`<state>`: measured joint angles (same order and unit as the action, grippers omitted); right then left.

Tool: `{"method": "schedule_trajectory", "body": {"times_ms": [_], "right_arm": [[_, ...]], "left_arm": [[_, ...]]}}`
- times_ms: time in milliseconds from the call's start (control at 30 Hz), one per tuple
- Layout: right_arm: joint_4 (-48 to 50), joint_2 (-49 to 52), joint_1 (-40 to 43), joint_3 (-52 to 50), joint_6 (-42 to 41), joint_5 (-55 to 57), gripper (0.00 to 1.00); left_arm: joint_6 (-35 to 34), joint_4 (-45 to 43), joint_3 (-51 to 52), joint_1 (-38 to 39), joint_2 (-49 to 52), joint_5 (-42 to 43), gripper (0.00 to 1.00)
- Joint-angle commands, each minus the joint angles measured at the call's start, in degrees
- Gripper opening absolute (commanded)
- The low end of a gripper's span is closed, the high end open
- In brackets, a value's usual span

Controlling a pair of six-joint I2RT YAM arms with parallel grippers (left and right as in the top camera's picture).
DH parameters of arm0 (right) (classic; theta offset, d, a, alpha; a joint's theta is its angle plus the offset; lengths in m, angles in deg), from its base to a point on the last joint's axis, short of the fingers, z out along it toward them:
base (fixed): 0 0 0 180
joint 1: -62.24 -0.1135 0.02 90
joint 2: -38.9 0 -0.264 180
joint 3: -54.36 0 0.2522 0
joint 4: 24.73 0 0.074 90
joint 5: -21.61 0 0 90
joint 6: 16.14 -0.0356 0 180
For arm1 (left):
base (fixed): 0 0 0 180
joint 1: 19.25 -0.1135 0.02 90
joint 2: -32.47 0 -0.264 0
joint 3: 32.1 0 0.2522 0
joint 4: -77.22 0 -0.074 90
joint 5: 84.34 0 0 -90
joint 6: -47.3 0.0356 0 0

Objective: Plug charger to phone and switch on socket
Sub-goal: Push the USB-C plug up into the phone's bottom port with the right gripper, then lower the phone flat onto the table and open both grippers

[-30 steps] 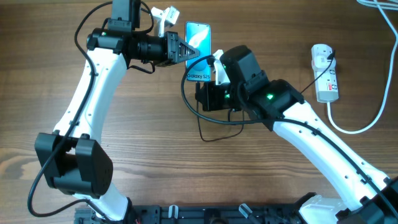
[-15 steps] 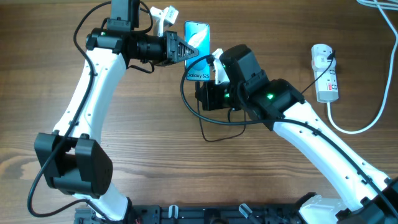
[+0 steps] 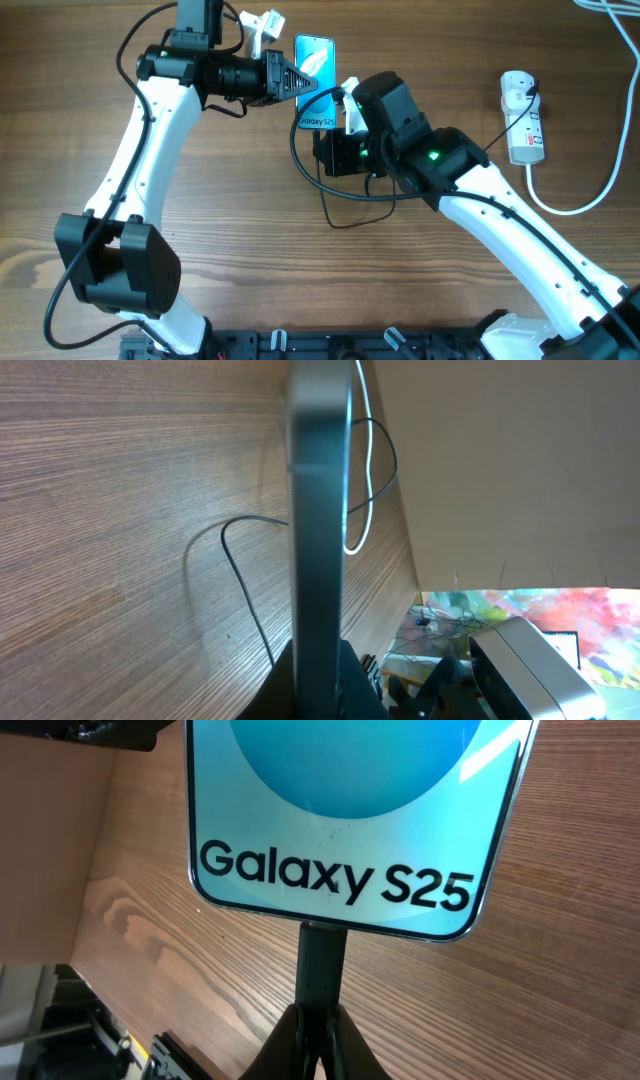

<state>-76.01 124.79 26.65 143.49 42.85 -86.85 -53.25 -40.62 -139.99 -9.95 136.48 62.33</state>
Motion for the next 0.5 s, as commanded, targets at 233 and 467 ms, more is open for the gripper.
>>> {"method": "schedule_trajectory", "body": {"times_ms": [233,467], "right_arm": [[2.75,-0.98,0.81,3.34,-0.22,5.6,0.17],[-0.72,-2.08,0.81,3.39,-0.72,2.99,0.54]], "left_arm": [[1.36,1.62,-0.04,0.61,-1.46,2.21,0.04],[1.11,3.85,-0.04,0.61,-1.05,-12.39,0.04]]}}
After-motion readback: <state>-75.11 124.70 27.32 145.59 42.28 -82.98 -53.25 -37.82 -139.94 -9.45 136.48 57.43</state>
